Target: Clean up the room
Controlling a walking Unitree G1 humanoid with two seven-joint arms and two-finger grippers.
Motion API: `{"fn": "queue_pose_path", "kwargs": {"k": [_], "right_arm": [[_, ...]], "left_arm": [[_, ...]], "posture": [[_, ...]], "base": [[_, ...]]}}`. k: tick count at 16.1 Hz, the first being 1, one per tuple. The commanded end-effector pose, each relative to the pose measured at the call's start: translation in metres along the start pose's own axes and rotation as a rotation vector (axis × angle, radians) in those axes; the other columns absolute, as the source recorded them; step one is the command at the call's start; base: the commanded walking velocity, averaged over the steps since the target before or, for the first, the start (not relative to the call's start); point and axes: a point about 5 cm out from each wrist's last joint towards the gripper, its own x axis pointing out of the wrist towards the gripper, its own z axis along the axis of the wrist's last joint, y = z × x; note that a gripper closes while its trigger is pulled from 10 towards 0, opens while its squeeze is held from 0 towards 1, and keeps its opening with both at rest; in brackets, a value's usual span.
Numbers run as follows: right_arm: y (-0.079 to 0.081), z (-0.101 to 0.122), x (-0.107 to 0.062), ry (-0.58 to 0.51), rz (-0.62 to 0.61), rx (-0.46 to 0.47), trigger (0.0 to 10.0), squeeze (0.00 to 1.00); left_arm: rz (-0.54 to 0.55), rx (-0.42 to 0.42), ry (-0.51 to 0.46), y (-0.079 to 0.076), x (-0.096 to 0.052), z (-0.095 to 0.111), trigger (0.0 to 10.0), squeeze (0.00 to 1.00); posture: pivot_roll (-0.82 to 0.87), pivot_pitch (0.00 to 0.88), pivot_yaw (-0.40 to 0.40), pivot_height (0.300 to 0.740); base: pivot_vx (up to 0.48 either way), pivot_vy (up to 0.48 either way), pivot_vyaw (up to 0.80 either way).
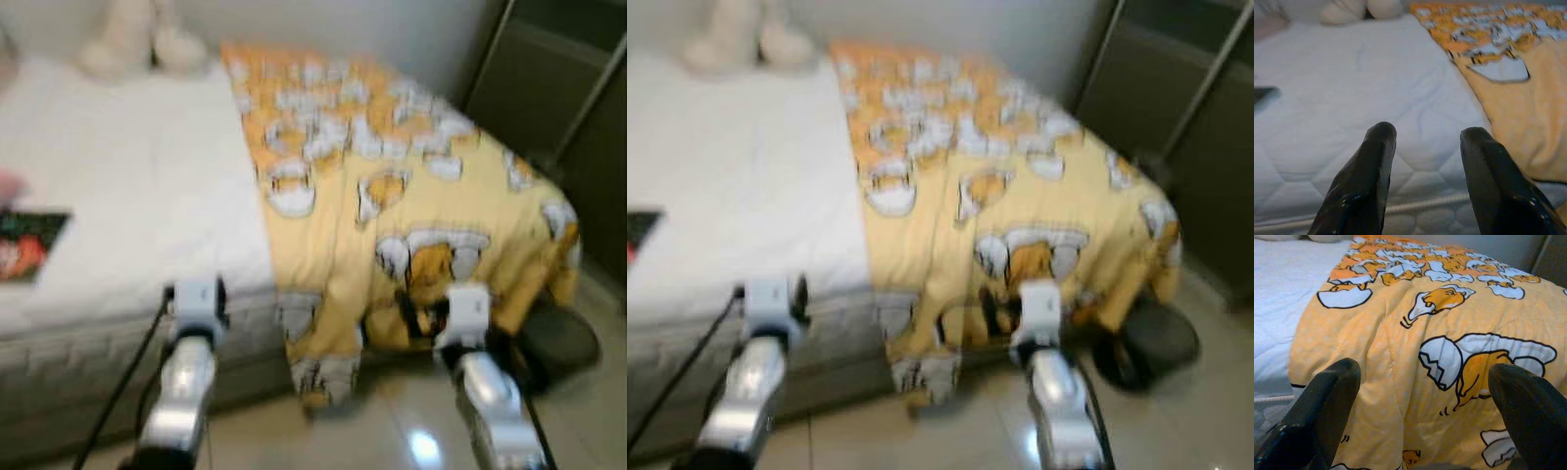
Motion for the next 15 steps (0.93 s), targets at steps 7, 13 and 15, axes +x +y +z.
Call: {"fn": "queue_pose_path", "kwargs": {"k": [7, 13, 15], "right_arm": [[-0.020, 0.000, -0.015, -0.036, 0.000, -0.052, 10.0, 0.04], [-0.005, -0.011, -0.011, -0.007, -0.001, 0.008, 10.0, 1.00], [-0.006, -0.012, -0.012, -0.007, -0.005, 0.003, 10.0, 1.00]], "left_arm": [[-0.096, 0.034, -0.074, -0.006, -0.016, 0.007, 10.0, 0.00], [-0.110, -0.028, -0.043, -0.022, -0.010, 0.018, 10.0, 1.00], [-0.112, 0.027, -0.015, -0.019, -0.011, 0.011, 10.0, 0.00]], "posture": [[0.09, 0.000, -0.060, 0.740], [0.10, 0.000, -0.024, 0.740], [0.10, 0.000, -0.021, 0.740]], "base": [[0.000, 0.000, 0.51], [0.041, -0.447, 0.51], [0.000, 0.000, 0.51]]}}
